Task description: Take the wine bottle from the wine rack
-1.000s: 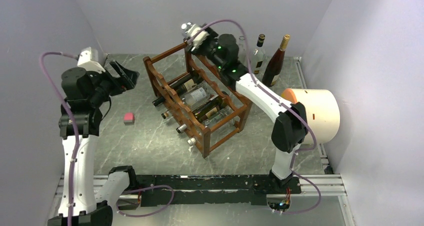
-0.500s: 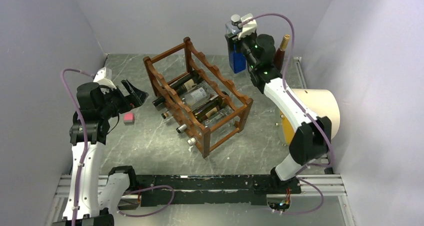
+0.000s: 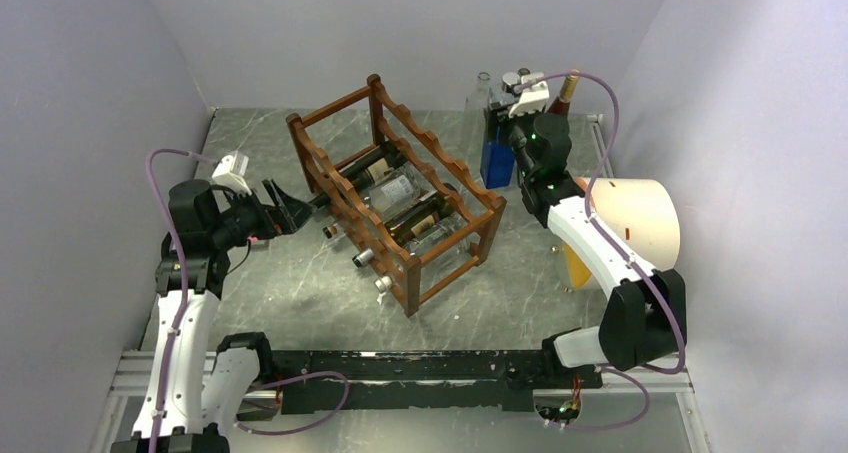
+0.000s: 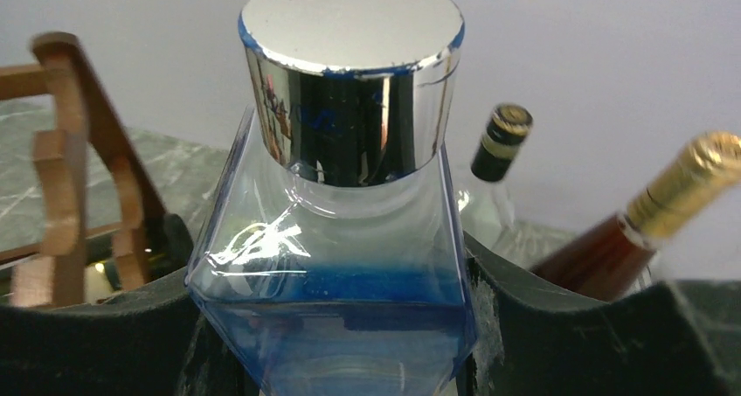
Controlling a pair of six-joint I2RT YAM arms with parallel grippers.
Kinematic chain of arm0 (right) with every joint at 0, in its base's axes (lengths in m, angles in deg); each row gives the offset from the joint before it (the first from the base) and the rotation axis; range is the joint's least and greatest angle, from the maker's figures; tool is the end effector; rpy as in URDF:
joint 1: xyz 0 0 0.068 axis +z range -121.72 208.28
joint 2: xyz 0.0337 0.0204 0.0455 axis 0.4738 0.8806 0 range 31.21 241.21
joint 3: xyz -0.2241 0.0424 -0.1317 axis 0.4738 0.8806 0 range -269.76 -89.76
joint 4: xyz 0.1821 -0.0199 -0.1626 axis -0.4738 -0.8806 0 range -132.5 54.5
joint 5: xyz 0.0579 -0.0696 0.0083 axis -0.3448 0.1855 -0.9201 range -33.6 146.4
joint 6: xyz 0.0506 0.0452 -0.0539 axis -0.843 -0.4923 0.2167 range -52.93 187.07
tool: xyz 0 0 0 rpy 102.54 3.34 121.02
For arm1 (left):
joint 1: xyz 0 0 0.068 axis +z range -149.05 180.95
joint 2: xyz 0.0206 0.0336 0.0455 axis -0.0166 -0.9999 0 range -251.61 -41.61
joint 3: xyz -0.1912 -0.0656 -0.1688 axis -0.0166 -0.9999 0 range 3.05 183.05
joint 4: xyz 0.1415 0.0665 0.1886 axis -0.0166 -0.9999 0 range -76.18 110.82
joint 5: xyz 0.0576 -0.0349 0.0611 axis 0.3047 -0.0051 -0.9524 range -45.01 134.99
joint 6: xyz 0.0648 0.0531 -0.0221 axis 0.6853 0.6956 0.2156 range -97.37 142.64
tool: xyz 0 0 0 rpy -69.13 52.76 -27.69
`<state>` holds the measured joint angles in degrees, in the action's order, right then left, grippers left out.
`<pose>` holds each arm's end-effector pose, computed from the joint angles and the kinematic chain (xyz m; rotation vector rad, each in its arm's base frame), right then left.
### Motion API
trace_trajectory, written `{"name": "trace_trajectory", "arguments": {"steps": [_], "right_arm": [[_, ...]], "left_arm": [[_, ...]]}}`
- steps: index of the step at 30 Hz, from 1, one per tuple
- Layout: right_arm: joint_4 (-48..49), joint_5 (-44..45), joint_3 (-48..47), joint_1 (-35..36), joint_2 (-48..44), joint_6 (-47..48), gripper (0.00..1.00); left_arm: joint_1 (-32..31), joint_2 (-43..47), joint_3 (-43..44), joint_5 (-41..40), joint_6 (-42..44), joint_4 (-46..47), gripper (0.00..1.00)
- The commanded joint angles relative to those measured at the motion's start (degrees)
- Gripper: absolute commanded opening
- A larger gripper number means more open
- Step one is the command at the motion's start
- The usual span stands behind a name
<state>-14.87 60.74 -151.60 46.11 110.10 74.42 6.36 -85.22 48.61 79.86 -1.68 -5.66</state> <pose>0.3407 0.1035 0.3630 -0.2694 1.4848 0.0896 0.1889 -0.0260 0.2997 -0.1208 2.0048 -0.8180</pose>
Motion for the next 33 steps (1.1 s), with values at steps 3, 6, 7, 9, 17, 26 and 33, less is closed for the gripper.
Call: {"name": "trace_trajectory", "arguments": {"steps": [3, 6, 7, 9, 17, 26, 33], "right_arm": [[16.83, 6.82, 4.03, -2.7, -3.64, -3.38, 0.0], [19.85, 8.67, 6.6, -4.14, -2.15, -5.07, 0.0], [20.71, 9.39, 6.72, -4.65, -1.11, -5.66, 0.0], [22.88, 10.49, 6.64, -5.49, 1.12, -7.03, 0.0], [30.83, 12.46, 6.04, -6.3, 9.96, -5.17, 0.0], [32.4, 13.6, 5.63, -7.47, 13.7, -3.37, 0.0], [34.32, 12.52, 7.81, -9.06, 14.85, -4.03, 0.0]], "left_arm": [[-0.21, 2.72, -2.6, 9.51, 5.13, 5.58, 0.98], [-0.31, 4.02, -3.71, 11.49, 4.86, 7.66, 0.99], [-0.31, 4.47, -4.0, 11.42, 4.75, 8.09, 0.99], [-0.31, 5.1, -4.12, 10.67, 4.84, 7.87, 1.0], [-0.31, 6.05, -4.18, 12.12, 5.39, 8.55, 1.0], [-0.31, 5.81, -4.59, 13.98, 5.16, 9.45, 1.0], [-0.31, 5.63, -4.6, 13.86, 5.07, 9.46, 1.0]]}}
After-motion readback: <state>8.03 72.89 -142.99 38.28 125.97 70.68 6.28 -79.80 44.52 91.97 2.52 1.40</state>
